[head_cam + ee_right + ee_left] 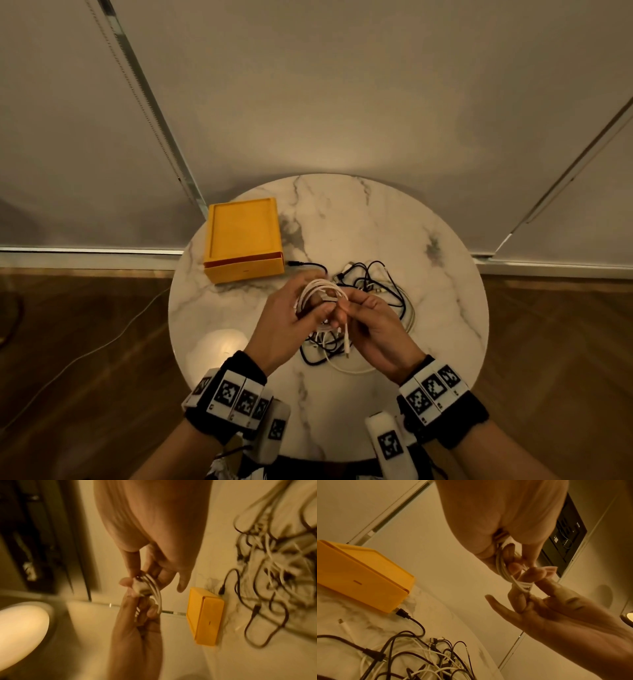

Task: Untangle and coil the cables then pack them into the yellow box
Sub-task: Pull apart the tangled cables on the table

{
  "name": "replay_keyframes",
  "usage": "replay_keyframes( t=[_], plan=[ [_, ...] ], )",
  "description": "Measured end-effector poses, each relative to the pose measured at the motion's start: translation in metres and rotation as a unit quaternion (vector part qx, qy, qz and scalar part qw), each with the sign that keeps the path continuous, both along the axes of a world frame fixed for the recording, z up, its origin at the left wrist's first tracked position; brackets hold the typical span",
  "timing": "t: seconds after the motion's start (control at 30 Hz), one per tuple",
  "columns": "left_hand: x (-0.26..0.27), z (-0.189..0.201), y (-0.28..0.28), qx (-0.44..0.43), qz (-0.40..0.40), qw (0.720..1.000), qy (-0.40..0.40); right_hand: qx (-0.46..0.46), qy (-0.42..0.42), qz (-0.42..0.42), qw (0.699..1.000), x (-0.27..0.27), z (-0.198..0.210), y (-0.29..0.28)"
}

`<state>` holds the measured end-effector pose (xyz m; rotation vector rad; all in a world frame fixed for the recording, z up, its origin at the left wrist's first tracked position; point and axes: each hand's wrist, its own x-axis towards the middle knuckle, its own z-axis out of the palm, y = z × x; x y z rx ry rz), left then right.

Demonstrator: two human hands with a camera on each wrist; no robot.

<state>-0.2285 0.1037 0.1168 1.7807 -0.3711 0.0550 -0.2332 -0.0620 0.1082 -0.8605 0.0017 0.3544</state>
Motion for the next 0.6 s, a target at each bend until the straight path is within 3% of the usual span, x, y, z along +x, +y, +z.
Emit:
replay_keyframes(
  t=[0.07, 0.2, 0.23, 0.3, 0.37, 0.43, 0.6],
  plan=[
    [-0.001, -0.005, 0.001, -0.031, 0.027, 0.999, 0.022, -0.110, -0.037, -0.018, 0.993, 0.002, -0.004, -0.001],
    [-0.004, -0.018, 0.004, -0.099, 0.078, 0.989, 0.084, -0.370, -0.137, -0.019, 0.919, 0.001, -0.011, 0.000],
    [-0.005, -0.021, 0.005, -0.101, 0.080, 0.987, 0.099, -0.389, -0.134, -0.005, 0.911, 0.002, -0.012, 0.000],
    [-0.007, -0.026, 0.009, -0.091, 0.071, 0.987, 0.114, -0.358, -0.093, 0.039, 0.928, 0.002, -0.012, 0.001],
    [-0.006, -0.035, 0.019, -0.042, 0.058, 0.992, 0.105, -0.299, -0.036, 0.054, 0.952, 0.001, -0.014, 0.001],
    [-0.005, -0.044, 0.031, 0.042, 0.036, 0.993, 0.108, -0.310, -0.001, 0.048, 0.950, 0.001, -0.023, 0.000],
    [-0.012, -0.076, 0.051, 0.247, -0.029, 0.950, 0.189, -0.469, -0.009, 0.162, 0.868, -0.007, -0.075, 0.015]
  ],
)
